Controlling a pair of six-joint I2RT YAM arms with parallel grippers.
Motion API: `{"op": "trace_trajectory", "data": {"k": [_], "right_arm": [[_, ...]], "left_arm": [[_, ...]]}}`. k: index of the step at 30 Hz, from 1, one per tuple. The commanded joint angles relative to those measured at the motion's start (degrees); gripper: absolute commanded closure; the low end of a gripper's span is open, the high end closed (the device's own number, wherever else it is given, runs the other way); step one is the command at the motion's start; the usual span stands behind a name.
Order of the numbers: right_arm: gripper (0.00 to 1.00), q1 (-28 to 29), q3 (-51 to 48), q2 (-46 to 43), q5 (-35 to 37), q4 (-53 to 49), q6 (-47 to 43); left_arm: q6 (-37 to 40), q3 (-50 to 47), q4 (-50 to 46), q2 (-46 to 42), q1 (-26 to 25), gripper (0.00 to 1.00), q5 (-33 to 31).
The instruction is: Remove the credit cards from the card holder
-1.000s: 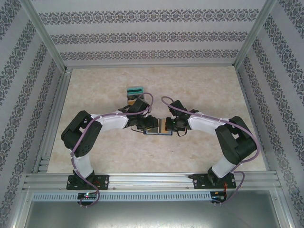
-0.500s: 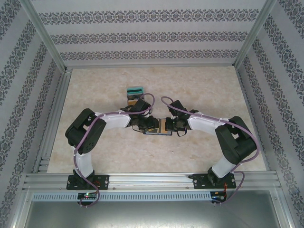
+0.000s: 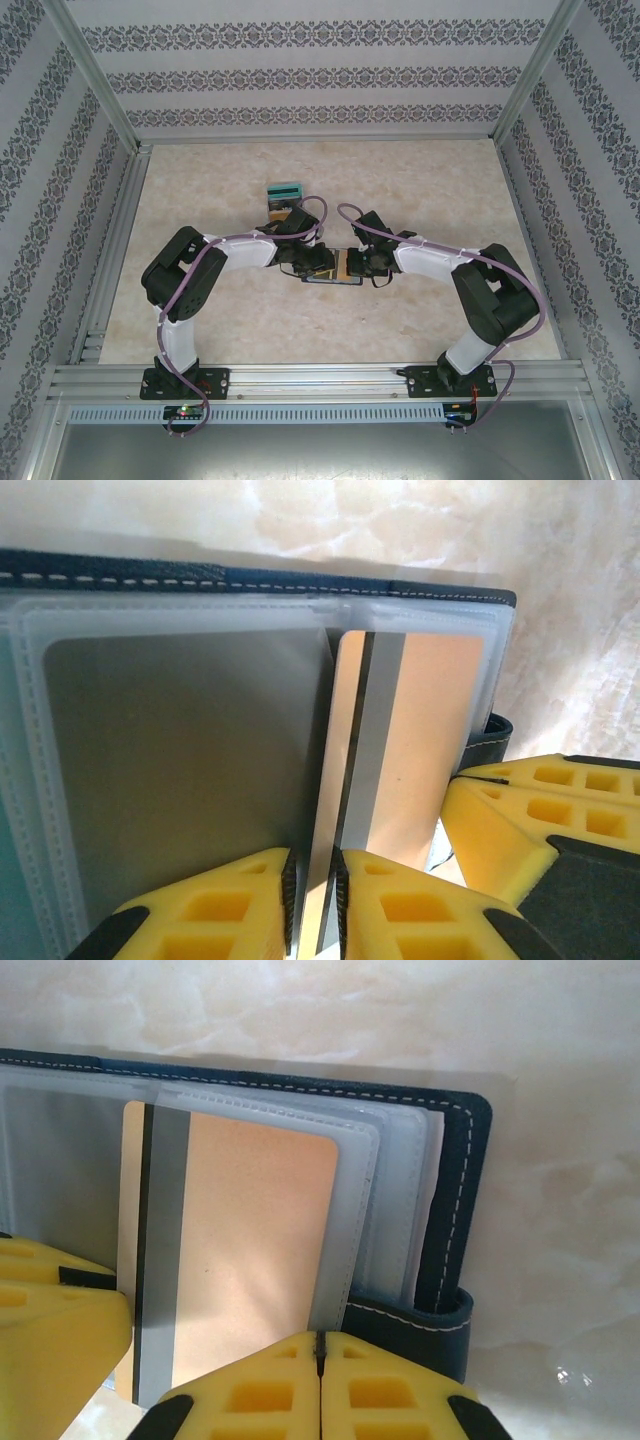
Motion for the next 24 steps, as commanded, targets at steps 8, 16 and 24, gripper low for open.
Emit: {"op": "trace_trajectory", "data": {"k": [8, 16, 24], "right_arm": [[0.92, 1.0, 1.1, 1.9, -0.7, -1.0, -0.1], [0.92, 0.5, 0.8, 2.2, -0.2, -1.3, 0.0], [0.92, -0.1, 0.4, 2.2, -0.4, -1.2, 0.1]], "left_arm": [[-0.5, 0.9, 2.1, 1.8, -0.2, 0.85, 2.4], [-1.0, -1.0, 2.4, -0.1, 0.8, 1.00, 1.1], [-0.7, -4.1, 2.9, -3.4, 2.8, 1.00, 0.8]]}}
